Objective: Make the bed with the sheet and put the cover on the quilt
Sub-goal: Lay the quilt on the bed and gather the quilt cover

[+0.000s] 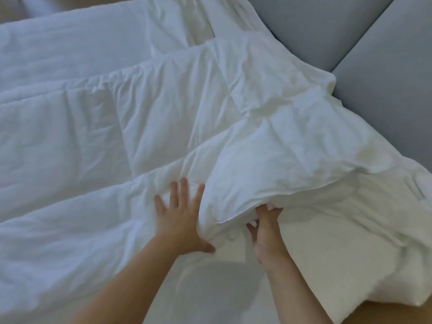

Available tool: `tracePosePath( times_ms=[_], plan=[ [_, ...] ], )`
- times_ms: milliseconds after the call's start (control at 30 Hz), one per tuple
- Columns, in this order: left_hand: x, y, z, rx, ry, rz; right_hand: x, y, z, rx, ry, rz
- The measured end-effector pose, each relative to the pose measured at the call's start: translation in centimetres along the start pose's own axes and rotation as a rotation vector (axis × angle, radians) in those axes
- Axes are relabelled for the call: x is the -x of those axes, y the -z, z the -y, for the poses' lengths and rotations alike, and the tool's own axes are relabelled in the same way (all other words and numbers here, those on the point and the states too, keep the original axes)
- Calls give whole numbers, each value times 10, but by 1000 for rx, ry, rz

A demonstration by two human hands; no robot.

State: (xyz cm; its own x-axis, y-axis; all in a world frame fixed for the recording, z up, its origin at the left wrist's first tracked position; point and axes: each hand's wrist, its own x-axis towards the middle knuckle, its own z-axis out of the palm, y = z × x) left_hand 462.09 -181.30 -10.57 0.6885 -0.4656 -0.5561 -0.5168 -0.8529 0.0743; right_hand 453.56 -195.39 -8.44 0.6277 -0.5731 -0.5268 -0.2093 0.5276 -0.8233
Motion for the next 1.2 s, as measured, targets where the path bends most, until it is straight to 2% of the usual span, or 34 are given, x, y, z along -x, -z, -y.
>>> tracePosePath(
  times_ms=[67,133,200,233,300,333,367,433,500,567,733,800,833,933,967,1000,1100,1133,1200],
  plan=[
    [-1,-15,-1,-33,22,-25,1,-5,-7,36,43,83],
    [-11,-22,0,-34,17,-137,2,-16,-7,104,111,122],
    [-21,-24,5,8,-60,-228,-8,-32,-5,182,159,-12],
    [-24,-19,9,44,-87,-203,-17,-41,-3,194,158,-132],
    [-26,-4,15,233,5,-213,-33,-59,9,146,191,-299],
    [-24,6,19,331,51,-233,-39,-69,20,131,226,-318],
    [-18,18,26,447,85,-305,-44,-81,34,136,249,-291],
    [-3,60,46,730,152,-578,-46,-116,74,132,267,-142],
    [8,115,75,850,187,-847,-43,-163,122,57,308,60],
    [22,180,105,914,187,-1049,-34,-215,173,-36,323,260],
    [81,292,149,753,88,-1458,8,-302,268,-325,302,684],
    [86,305,146,709,13,-1539,10,-303,282,-427,262,728],
    [83,305,138,639,-6,-1564,-2,-299,280,-461,243,685],
    [35,274,111,409,-32,-1466,-50,-267,244,-529,164,488],
    [11,253,103,370,-26,-1343,-76,-250,222,-488,149,376],
    [-13,229,95,353,-6,-1138,-102,-232,197,-441,116,264],
    [-73,131,79,218,63,-430,-165,-166,113,-152,-2,-29],
    [-82,99,74,160,43,-303,-177,-143,88,-76,-48,-86],
    [-86,52,63,126,32,-256,-180,-104,47,39,-157,-118]
  ],
)
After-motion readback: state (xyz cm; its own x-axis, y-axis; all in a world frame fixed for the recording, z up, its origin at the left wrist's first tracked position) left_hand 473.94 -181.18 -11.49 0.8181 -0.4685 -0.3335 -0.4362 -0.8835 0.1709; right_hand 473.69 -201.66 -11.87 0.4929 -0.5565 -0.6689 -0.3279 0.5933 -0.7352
